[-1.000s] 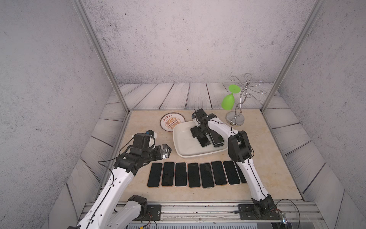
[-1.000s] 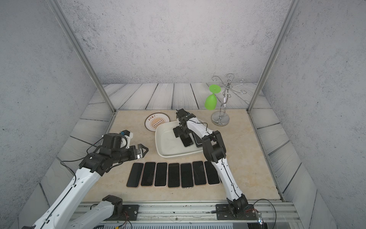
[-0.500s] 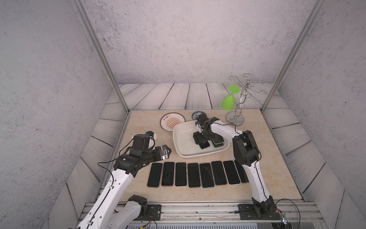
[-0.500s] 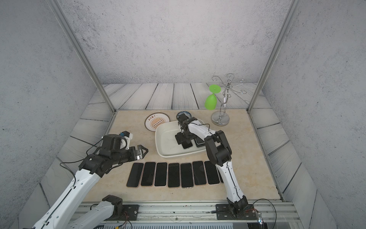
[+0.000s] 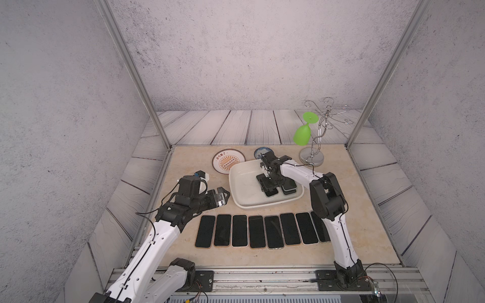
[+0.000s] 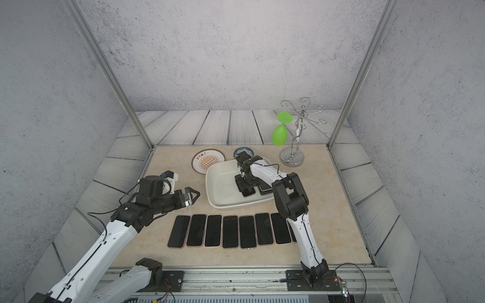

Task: Take the phone out of the storage box
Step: Pick up the phone from the storage box.

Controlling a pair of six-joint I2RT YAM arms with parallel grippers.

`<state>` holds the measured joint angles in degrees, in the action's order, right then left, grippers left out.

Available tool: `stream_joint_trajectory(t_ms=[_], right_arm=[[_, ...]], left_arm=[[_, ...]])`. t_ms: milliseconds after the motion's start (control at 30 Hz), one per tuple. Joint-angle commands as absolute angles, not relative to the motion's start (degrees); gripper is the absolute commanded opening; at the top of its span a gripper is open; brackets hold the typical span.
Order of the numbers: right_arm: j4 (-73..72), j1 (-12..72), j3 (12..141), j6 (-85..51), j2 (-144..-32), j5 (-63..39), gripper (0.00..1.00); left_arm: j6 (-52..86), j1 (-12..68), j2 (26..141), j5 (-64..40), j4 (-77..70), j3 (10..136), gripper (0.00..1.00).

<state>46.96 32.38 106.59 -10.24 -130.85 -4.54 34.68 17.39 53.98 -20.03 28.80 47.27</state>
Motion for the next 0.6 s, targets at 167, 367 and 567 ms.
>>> stream_joint_trajectory(t_ms=[167, 367, 567], right_arm=[[43.00, 32.56, 100.11, -12.69, -116.17, -14.13, 0.24], [45.56, 32.43, 99.85, -12.28, -108.75, -17.76, 0.24], [46.81, 32.53, 99.30, -13.52, -106.01, -23.02, 0.25]], left_arm=[[46.43, 17.66, 58.44, -25.00, 3.63, 43.37, 0.97], [53.92, 21.70, 65.58, -22.36, -1.30, 47.98, 0.96], [57.52, 27.12, 73.26, -18.46, -7.36, 52.28, 0.90]])
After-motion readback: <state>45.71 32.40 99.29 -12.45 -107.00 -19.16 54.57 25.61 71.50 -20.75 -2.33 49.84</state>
